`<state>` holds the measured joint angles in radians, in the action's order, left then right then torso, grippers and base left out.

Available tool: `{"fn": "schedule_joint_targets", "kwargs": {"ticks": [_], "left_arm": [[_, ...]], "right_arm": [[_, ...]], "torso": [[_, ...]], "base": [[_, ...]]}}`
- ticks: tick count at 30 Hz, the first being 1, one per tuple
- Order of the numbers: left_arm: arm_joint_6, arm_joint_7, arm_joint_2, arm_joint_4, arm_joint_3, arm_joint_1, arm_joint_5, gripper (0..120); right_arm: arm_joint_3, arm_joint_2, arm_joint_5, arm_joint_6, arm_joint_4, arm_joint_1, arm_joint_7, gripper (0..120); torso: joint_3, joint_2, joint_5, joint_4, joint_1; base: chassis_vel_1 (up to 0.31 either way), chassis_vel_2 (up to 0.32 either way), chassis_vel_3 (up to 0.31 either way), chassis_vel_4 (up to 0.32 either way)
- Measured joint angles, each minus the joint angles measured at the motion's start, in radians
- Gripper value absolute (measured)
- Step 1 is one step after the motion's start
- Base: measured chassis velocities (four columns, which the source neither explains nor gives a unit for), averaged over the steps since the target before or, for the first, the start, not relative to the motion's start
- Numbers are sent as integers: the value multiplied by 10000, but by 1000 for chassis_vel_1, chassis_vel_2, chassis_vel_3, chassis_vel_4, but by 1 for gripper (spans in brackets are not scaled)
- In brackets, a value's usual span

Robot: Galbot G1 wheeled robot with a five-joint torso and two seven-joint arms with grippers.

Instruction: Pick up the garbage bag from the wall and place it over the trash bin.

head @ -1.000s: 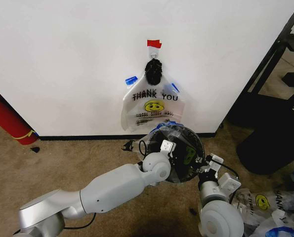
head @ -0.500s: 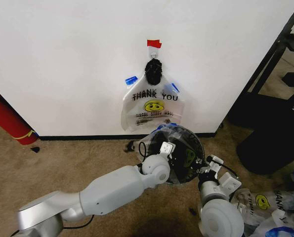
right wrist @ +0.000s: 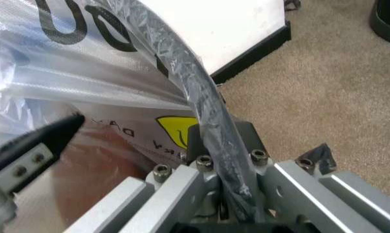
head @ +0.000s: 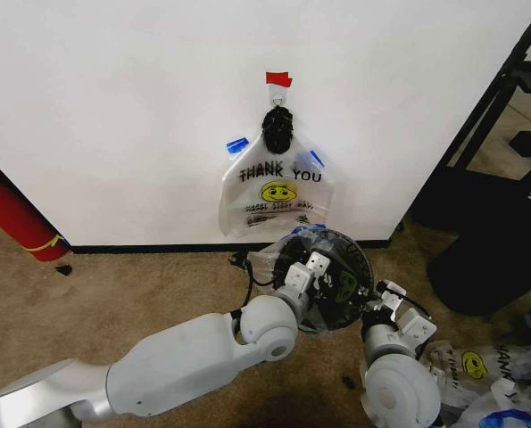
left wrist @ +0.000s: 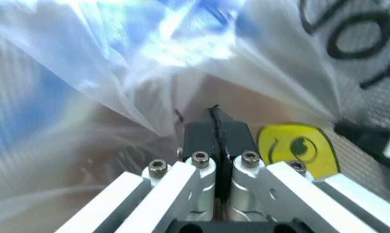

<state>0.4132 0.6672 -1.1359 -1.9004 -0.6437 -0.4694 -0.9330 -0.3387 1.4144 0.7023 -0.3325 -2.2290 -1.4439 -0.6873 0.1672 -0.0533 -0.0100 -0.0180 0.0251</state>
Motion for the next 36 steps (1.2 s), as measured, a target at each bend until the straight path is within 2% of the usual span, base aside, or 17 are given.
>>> {"fn": "schedule_joint_targets", "kwargs": {"ticks": [9,14,19,28,36], "left_arm": [[15,98,-439,957,-126,-66,561,0],[-688,-77,-844,1909,-126,-72,1107,0],[-726,-80,-1032,2240,-126,32,1134,0],[-302,60,-1509,3096,-282,220,645,0],[-463,4,-1705,3641,-301,331,836,0]], "right_arm": [[99,10,-171,-10,-143,-23,36,0],[83,8,-226,-4,-234,-115,105,0],[99,18,-385,18,-225,-141,211,0],[210,3,-546,44,-374,-226,361,0],[199,-41,-533,43,-492,-318,422,0]], "torso": [[1,0,0,0,0],[2,0,0,0,1],[1,0,1,-1,1],[1,0,1,0,1],[1,0,0,0,1]], "base": [[0,0,0,0],[0,0,0,0],[0,0,0,0],[0,0,0,0],[0,0,0,0]]}}
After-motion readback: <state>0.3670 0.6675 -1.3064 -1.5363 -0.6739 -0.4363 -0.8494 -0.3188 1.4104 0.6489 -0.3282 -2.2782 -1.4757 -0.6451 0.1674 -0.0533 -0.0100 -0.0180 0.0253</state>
